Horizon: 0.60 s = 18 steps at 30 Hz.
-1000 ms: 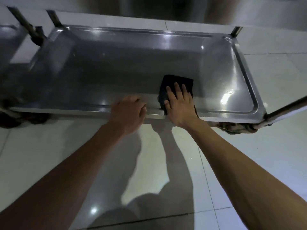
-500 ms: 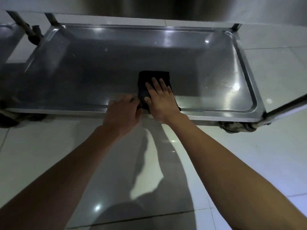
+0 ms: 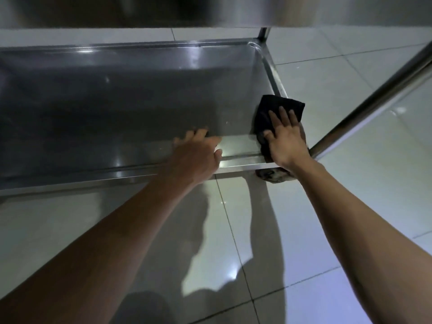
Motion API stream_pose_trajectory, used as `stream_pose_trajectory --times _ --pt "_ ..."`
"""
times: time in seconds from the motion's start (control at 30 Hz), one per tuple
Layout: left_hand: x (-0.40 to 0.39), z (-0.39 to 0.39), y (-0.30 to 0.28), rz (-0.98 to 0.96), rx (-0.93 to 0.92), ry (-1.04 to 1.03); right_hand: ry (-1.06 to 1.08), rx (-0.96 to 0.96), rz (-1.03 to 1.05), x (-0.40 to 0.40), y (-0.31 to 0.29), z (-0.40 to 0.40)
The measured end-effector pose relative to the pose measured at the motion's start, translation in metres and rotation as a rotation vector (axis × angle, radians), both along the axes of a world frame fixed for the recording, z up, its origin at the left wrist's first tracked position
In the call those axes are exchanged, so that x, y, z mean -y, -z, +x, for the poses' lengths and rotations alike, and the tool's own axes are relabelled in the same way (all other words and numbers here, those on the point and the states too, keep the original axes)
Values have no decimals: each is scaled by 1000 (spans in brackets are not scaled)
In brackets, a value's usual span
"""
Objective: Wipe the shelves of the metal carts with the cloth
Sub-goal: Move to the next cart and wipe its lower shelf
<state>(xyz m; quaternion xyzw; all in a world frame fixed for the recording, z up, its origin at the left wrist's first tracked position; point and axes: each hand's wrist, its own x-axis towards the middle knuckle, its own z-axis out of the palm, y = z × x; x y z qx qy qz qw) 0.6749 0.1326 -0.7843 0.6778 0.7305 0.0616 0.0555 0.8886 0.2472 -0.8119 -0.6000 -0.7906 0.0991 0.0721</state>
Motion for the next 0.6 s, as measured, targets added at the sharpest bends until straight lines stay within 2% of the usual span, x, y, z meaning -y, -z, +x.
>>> stream_pose_trajectory --times 0.2,0.37,0.47,0.6 --pt "-5 5 7 0 -32 -11 -3 5 3 -2 3 -1" --pt "-2 -8 8 19 11 28 -4 24 -20 -3 5 -11" --pt "7 -37 6 31 13 23 -32 38 -26 -3 5 -33" --pt "32 -105 7 47 -31 -146 -89 3 -51 9 5 -89"
